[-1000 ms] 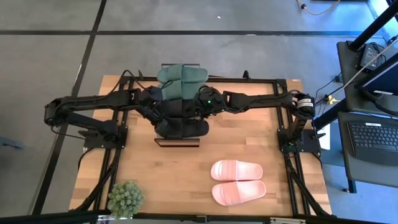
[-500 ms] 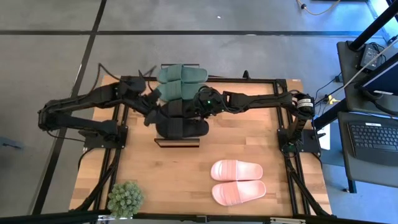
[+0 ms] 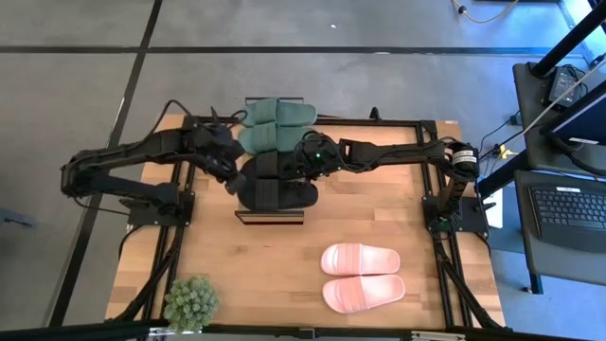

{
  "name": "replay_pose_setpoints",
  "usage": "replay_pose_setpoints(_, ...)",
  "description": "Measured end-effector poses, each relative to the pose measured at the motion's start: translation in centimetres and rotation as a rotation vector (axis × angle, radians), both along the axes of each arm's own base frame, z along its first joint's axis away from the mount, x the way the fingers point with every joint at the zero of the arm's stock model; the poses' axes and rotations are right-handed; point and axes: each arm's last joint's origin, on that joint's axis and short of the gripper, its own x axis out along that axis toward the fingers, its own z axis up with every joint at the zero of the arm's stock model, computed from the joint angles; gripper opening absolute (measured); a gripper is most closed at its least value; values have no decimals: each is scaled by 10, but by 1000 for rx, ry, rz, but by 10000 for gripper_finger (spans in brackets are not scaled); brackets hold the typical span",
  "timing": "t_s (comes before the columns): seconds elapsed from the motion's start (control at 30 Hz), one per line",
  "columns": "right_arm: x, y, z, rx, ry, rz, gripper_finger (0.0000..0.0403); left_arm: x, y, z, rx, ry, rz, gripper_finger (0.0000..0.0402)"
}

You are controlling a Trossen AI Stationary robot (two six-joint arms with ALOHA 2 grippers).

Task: Pick and place slides into the shelf
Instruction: Put the black slipper on the shelf

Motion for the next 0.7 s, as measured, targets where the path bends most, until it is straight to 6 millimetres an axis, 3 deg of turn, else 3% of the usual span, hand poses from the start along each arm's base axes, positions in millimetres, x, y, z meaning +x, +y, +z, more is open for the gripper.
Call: replay_pose_setpoints(0.7, 0, -1, -1, -7, 7, -7, 306, 30, 9, -39, -3, 241, -77, 165)
